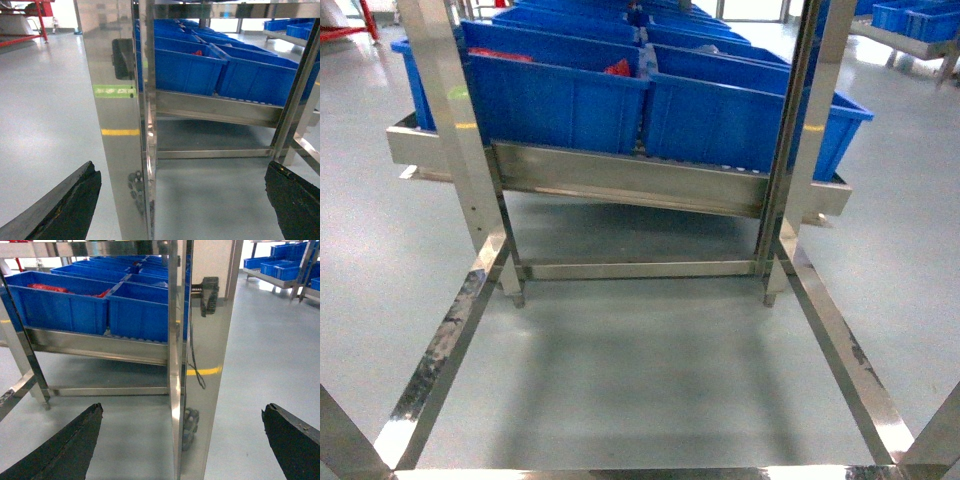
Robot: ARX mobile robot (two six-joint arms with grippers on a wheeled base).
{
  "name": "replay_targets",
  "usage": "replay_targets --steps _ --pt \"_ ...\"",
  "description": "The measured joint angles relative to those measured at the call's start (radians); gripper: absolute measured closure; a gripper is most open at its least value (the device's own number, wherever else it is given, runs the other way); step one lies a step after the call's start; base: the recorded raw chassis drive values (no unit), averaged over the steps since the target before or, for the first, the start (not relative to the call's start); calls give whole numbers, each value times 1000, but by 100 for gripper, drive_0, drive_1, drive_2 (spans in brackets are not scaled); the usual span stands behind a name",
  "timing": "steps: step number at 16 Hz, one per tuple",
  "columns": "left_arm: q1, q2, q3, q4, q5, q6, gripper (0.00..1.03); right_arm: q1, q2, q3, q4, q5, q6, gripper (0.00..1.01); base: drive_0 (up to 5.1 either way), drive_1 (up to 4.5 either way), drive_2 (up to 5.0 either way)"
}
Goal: Pick capacitor and pack into box
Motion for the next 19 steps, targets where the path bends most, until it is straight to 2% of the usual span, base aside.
replay_targets --steps 19 --pt "0 0 0 2 2 0 5 0 0 0 0 1 0 3 0 0 0"
